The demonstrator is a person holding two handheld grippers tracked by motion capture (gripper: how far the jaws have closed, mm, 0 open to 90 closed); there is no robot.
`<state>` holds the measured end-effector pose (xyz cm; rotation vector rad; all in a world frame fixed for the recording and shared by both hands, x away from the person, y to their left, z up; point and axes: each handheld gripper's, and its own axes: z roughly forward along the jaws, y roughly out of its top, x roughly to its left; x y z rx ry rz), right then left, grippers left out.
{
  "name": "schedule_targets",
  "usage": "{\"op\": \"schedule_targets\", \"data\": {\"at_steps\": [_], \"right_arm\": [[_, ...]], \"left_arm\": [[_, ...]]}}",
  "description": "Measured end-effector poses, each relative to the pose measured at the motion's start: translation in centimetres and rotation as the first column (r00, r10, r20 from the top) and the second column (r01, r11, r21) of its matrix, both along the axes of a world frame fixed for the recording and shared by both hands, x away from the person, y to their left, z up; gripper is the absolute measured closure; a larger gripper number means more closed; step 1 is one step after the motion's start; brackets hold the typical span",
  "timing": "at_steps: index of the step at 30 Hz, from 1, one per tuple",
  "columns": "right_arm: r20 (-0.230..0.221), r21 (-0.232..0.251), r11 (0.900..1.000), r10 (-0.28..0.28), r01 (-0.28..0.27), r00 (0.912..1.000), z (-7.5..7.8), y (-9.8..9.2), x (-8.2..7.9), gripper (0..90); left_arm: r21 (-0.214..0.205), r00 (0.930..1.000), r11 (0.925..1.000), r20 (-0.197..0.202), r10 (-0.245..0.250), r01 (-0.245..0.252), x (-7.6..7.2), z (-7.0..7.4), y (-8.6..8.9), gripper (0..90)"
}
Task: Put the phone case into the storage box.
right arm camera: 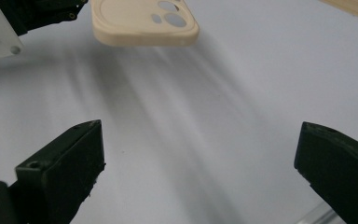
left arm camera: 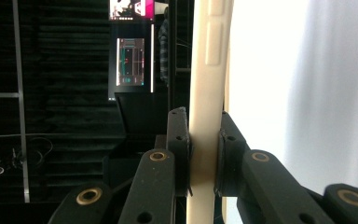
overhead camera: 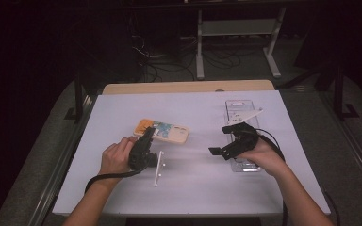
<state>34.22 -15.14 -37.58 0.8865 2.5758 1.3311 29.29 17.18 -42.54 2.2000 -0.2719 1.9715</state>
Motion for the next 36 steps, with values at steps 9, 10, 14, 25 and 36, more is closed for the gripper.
{"op": "schedule_targets", "data": {"at_steps": [9, 10, 14, 25, 36], "right_arm": [[0.008, 0.005, 0.9997, -0.025, 0.025, 0.9997, -1.1, -1.1, -1.0, 1.0], [0.002, 0.010, 0.9995, -0.029, 0.029, 0.9996, -1.1, -1.1, -1.0, 1.0], [0.013, 0.003, 0.9995, -0.031, 0.031, 0.9995, -1.2, -1.1, -1.1, 1.0], [0.032, 0.012, 0.9988, -0.048, 0.047, 0.9984, -1.3, -1.2, -1.1, 1.0], [0.022, 0.014, 0.9992, -0.037, 0.037, 0.9991, -1.6, -1.1, -1.0, 1.0]], "left_arm": [[-0.005, 1.0000, 1.0000, -0.003, 0.004, -0.004, 0.0, 0.0, 0.0, 79.3], [-0.004, 1.0000, 1.0000, -0.004, 0.006, -0.006, 0.0, 0.0, 0.0, 79.3], [-0.006, 0.9999, 1.0000, -0.009, 0.007, -0.007, 0.0, 0.0, -0.1, 79.3], [-0.041, 0.9990, 0.9990, -0.041, 0.015, -0.017, 0.0, 0.2, -0.1, 79.3], [-0.080, 0.9970, 0.9965, -0.075, 0.018, -0.024, 0.1, 0.3, -0.1, 79.3]]}}
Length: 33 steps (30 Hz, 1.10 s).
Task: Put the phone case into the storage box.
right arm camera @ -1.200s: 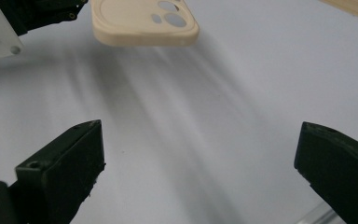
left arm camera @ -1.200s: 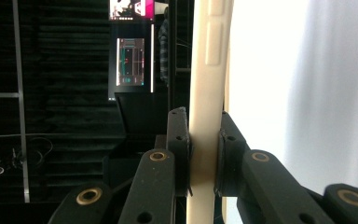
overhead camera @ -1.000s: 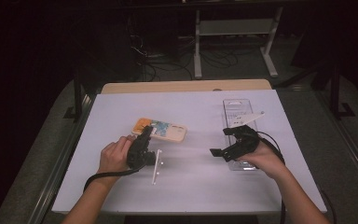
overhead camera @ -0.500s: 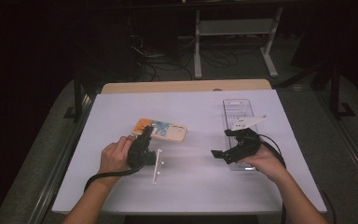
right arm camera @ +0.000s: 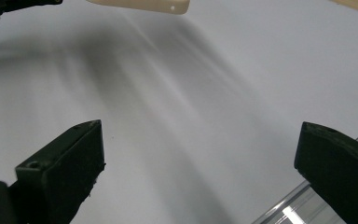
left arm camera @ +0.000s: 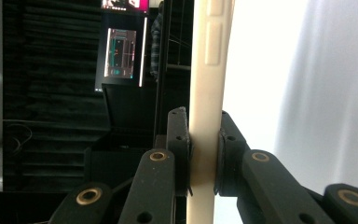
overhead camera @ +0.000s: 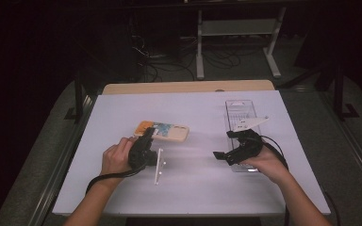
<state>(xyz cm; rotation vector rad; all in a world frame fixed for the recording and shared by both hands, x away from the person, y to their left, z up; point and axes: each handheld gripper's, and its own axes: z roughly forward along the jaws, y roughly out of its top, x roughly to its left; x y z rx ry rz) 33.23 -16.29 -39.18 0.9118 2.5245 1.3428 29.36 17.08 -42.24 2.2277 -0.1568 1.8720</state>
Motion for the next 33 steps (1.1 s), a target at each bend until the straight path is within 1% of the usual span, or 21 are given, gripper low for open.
{"op": "schedule_targets", "data": {"at_steps": [3, 7, 11, 12, 13, 16, 19, 22, 23, 26, 27, 28, 29, 30, 31, 33], "right_arm": [[-0.010, 0.008, 1.0000, -0.001, 0.001, 1.0000, 0.0, 0.0, 0.0, 1.0], [-0.009, 0.014, 0.9999, -0.004, 0.004, 1.0000, -0.1, -0.1, 0.1, 1.0], [-0.007, 0.014, 0.9999, -0.002, 0.003, 1.0000, -0.1, -0.1, 0.1, 1.0], [-0.008, 0.012, 0.9999, -0.004, 0.004, 1.0000, -0.1, -0.1, 0.1, 1.0], [-0.007, 0.013, 0.9999, -0.003, 0.003, 1.0000, -0.1, -0.1, 0.1, 1.0], [-0.005, 0.014, 0.9999, 0.000, 0.000, 1.0000, -0.1, -0.1, 0.1, 1.0], [-0.015, 0.013, 0.9999, 0.004, -0.004, 0.9999, -0.2, -0.1, 0.1, 1.0], [-0.020, 0.018, 0.9998, 0.000, 0.000, 0.9998, -0.2, -0.1, 0.1, 1.0], [-0.017, 0.016, 0.9999, 0.004, -0.004, 0.9998, -0.2, -0.1, 0.1, 1.0], [-0.021, 0.015, 0.9999, 0.004, -0.004, 0.9998, -0.2, -0.1, 0.1, 1.0], [-0.022, 0.012, 0.9999, 0.003, -0.002, 0.9997, -0.2, -0.1, 0.2, 1.0], [-0.026, 0.012, 0.9999, 0.001, -0.001, 0.9997, -0.2, -0.1, 0.2, 1.0], [-0.024, 0.012, 0.9999, 0.003, -0.002, 0.9997, -0.2, -0.1, 0.2, 1.0], [-0.026, 0.012, 0.9999, 0.002, -0.002, 0.9997, -0.2, -0.1, 0.2, 1.0], [-0.026, 0.011, 0.9999, 0.003, -0.002, 0.9997, -0.2, -0.1, 0.2, 1.0], [-0.026, 0.010, 0.9999, 0.001, -0.001, 0.9997, -0.2, -0.1, 0.2, 1.0]], "left_arm": [[-0.011, 0.9999, 0.9999, -0.010, 0.006, -0.006, 0.1, 0.0, 0.1, 79.3], [-0.033, 0.9996, 0.9993, -0.024, 0.014, -0.015, 0.2, 0.1, 0.1, 79.3], [-0.081, 0.9980, 0.9963, -0.059, 0.023, -0.027, 0.4, 0.3, 0.3, 79.3], [-0.110, 0.9975, 0.9937, -0.069, 0.015, -0.022, 0.5, 0.2, 0.3, 79.3], [-0.127, 0.9970, 0.9917, -0.076, 0.011, -0.021, 0.5, 0.2, 0.3, 79.3], [-0.156, 0.9947, 0.9872, -0.102, 0.016, -0.032, 0.6, 0.3, 0.4, 79.3], [-0.180, 0.9925, 0.9830, -0.121, 0.012, -0.034, 0.7, 0.4, 0.4, 79.3], [-0.204, 0.9879, 0.9780, -0.155, 0.010, -0.041, 0.8, 0.5, 0.4, 79.3], [-0.217, 0.9863, 0.9752, -0.165, 0.008, -0.045, 0.8, 0.6, 0.4, 79.3], [-0.232, 0.9833, 0.9712, -0.182, 0.011, -0.053, 0.8, 0.8, 0.4, 79.3], [-0.250, 0.9802, 0.9667, -0.198, 0.004, -0.055, 0.8, 0.7, 0.5, 79.3], [-0.256, 0.9802, 0.9652, -0.198, 0.004, -0.056, 0.9, 0.9, 0.5, 79.3], [-0.268, 0.9775, 0.9615, -0.211, 0.001, -0.059, 0.9, 0.9, 0.5, 79.3], [-0.278, 0.9772, 0.9587, -0.212, 0.001, -0.061, 1.0, 1.0, 0.5, 79.3], [-0.291, 0.9749, 0.9544, -0.223, -0.002, -0.065, 1.0, 1.0, 0.6, 79.3], [-0.301, 0.9716, 0.9509, -0.237, 0.000, -0.073, 1.1, 1.2, 0.7, 79.3]]}}
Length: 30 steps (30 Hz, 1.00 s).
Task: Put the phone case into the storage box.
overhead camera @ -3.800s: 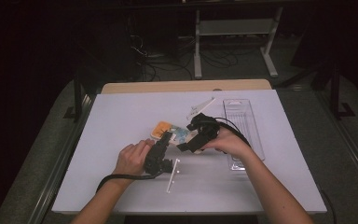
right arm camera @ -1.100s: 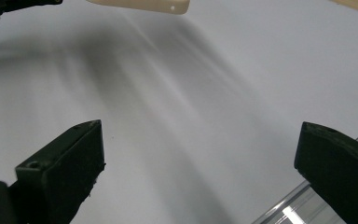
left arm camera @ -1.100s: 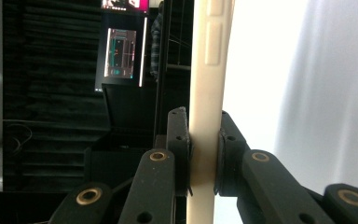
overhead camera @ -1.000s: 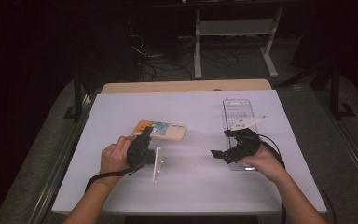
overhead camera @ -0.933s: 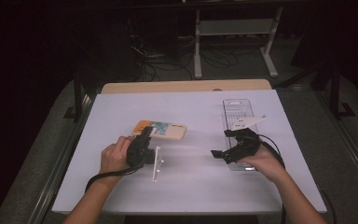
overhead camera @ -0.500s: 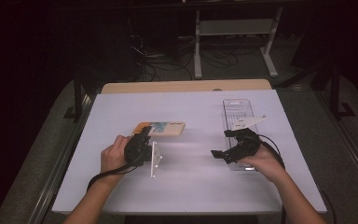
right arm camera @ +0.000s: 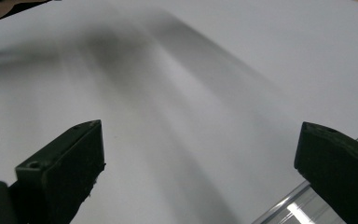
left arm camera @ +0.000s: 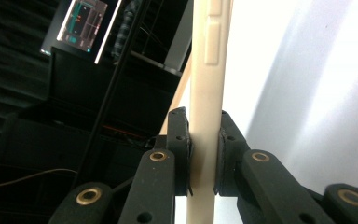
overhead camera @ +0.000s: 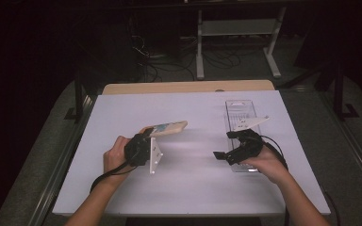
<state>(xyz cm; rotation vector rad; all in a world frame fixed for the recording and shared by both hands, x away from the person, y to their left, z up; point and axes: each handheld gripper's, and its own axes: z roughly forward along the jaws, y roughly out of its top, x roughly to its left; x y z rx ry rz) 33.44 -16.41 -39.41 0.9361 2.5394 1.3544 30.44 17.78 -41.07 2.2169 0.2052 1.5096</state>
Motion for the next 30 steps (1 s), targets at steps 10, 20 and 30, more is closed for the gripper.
{"op": "schedule_targets", "data": {"at_steps": [10, 20, 30], "right_arm": [[-0.002, 0.000, 1.0000, 0.004, -0.004, 1.0000, 0.0, 0.0, 0.0, 1.0], [-0.004, -0.002, 1.0000, 0.006, -0.006, 1.0000, 0.0, 0.0, 0.0, 1.0], [-0.009, 0.002, 1.0000, 0.005, -0.005, 0.9999, 0.0, 0.0, 0.1, 1.0]], "left_arm": [[-0.110, 0.9947, 0.9938, -0.103, 0.003, -0.015, 0.4, 0.7, 0.6, 79.3], [-0.252, 0.9763, 0.9664, -0.216, -0.002, -0.053, 0.9, 1.2, 1.0, 79.2], [-0.394, 0.9447, 0.9121, -0.327, -0.024, -0.113, 1.6, 1.7, 1.7, 79.2]]}}
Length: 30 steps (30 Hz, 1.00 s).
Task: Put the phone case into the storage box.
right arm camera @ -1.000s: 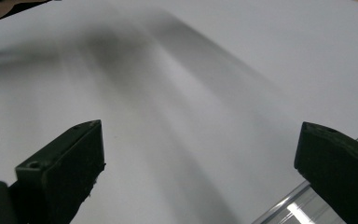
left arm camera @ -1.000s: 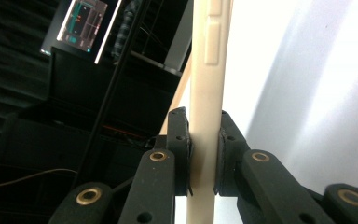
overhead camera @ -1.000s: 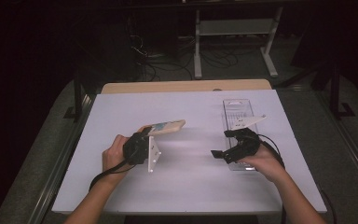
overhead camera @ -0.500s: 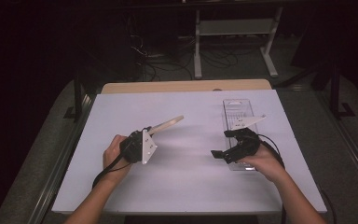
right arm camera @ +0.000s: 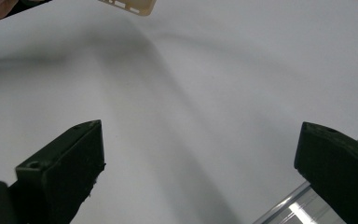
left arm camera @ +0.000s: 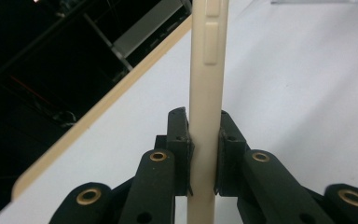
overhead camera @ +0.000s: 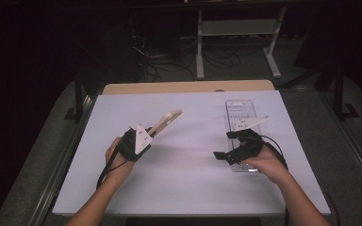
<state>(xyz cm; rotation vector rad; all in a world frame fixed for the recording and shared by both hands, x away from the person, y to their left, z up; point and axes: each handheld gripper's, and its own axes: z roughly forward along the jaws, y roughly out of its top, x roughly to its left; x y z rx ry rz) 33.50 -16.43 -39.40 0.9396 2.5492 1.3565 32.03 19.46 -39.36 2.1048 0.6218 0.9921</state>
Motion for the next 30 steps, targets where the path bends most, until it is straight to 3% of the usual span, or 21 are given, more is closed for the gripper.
{"op": "schedule_targets", "data": {"at_steps": [7, 11, 17, 20, 22, 23, 25, 30], "right_arm": [[-0.001, -0.001, 1.0000, 0.001, -0.001, 1.0000, 0.00, -0.03, 0.03, 1.0], [-0.004, 0.001, 1.0000, -0.001, 0.001, 1.0000, 0.01, -0.01, 0.01, 1.0], [-0.006, 0.002, 1.0000, -0.001, 0.001, 1.0000, 0.00, -0.03, 0.05, 1.0], [-0.007, 0.006, 1.0000, 0.000, 0.000, 1.0000, -0.01, -0.07, 0.12, 1.0], [-0.007, 0.010, 0.9999, -0.003, 0.003, 1.0000, -0.02, -0.12, 0.16, 1.0], [-0.006, 0.011, 0.9999, -0.007, 0.007, 1.0000, -0.01, -0.13, 0.16, 1.0], [-0.003, 0.015, 0.9999, -0.009, 0.009, 1.0000, 0.01, -0.18, 0.19, 1.0], [-0.008, 0.036, 0.9992, -0.017, 0.018, 0.9998, 0.25, -0.34, 0.27, 1.0]], "left_arm": [[-0.085, 0.9960, 0.9961, -0.087, 0.019, -0.027, 0.39, 0.19, 0.36, 79.2], [-0.184, 0.9897, 0.9821, -0.143, 0.014, -0.040, 0.61, 0.23, 0.43, 79.2], [-0.262, 0.9778, 0.9637, -0.210, -0.002, -0.054, 0.98, 0.35, 0.65, 79.2], [-0.264, 0.9757, 0.9624, -0.219, 0.004, -0.064, 0.96, 0.34, 0.57, 79.2], [-0.287, 0.9736, 0.9552, -0.228, 0.007, -0.074, 0.94, 0.23, 0.38, 79.2], [-0.279, 0.9738, 0.9576, -0.227, 0.005, -0.070, 1.00, 0.27, 0.41, 79.2], [-0.295, 0.9707, 0.9524, -0.240, 0.005, -0.078, 0.98, 0.16, 0.29, 79.1], [-0.288, 0.9697, 0.9548, -0.244, 0.002, -0.075, 0.92, 0.22, 0.27, 79.1]]}}
